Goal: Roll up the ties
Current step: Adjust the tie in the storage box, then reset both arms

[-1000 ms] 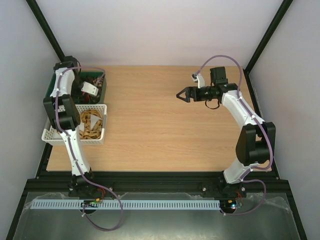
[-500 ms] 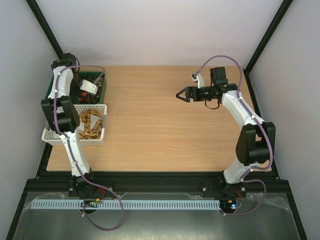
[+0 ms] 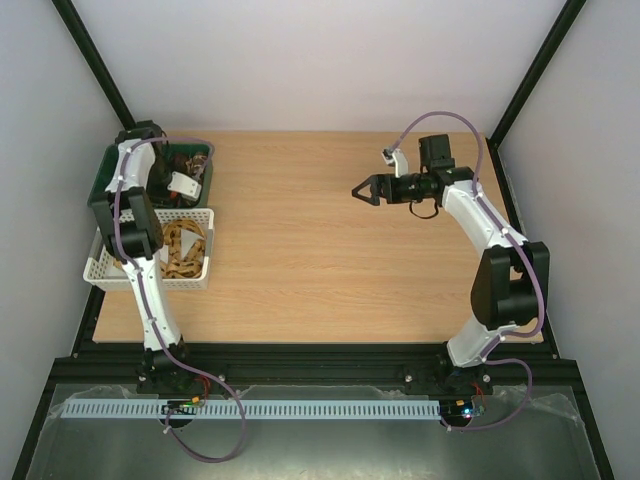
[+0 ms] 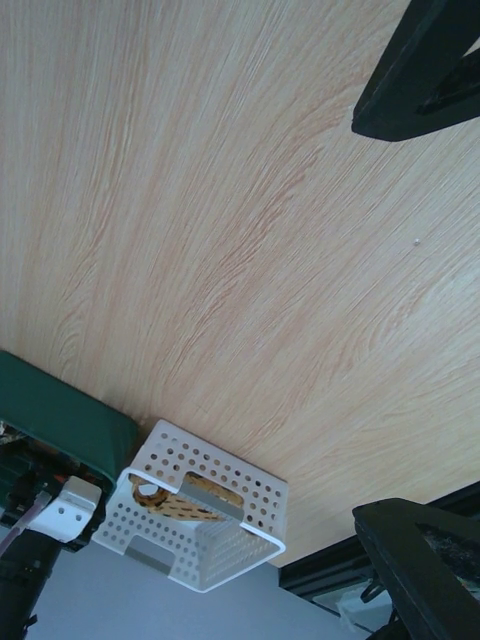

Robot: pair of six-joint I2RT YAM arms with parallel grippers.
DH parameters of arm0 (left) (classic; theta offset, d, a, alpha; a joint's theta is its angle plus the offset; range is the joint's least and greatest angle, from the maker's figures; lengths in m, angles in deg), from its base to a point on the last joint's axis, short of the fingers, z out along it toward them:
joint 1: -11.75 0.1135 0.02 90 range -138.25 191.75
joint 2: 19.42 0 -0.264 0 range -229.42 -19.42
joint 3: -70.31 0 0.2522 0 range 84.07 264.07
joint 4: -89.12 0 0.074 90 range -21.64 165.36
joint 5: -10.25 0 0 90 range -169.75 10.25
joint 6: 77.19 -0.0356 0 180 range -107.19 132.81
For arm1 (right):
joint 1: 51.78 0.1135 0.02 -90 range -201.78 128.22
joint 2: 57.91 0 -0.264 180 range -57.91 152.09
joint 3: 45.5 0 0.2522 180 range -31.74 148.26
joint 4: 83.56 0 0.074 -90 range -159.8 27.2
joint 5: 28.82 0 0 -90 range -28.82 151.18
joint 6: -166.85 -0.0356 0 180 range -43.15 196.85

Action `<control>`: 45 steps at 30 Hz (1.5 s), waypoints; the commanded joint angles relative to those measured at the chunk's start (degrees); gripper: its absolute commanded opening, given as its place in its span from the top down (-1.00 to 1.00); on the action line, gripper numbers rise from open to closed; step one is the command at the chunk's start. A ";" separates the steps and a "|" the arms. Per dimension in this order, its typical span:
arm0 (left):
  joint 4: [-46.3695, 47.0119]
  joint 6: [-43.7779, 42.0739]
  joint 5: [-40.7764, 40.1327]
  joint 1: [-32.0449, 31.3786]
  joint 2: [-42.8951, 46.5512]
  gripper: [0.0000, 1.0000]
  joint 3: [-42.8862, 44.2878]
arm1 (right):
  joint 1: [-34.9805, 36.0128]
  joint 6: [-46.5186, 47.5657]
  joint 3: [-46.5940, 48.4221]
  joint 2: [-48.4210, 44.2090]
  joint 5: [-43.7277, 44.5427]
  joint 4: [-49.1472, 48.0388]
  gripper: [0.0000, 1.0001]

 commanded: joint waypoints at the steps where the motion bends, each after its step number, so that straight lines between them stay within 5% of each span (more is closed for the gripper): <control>1: -2.82 0.02 -2.49 -0.32 -3.04 -0.46 -0.86 | -0.34 1.05 1.04 1.69 -0.43 2.54 -0.97; 19: -2.26 -0.23 -0.29 2.09 7.79 -0.96 0.62 | -0.51 1.93 0.80 0.76 -0.80 2.13 -0.97; 26: -3.00 1.45 0.47 2.65 13.96 -0.98 0.11 | -1.38 3.56 2.11 1.03 -1.73 2.27 -0.97; 35: 17.02 36.04 6.79 0.27 22.48 -0.98 0.79 | -5.47 5.36 7.88 1.43 0.92 1.28 -0.97; 45: 23.69 74.18 4.26 -16.56 26.79 -0.98 -0.14 | -12.75 1.16 15.84 2.63 6.47 -0.51 -0.97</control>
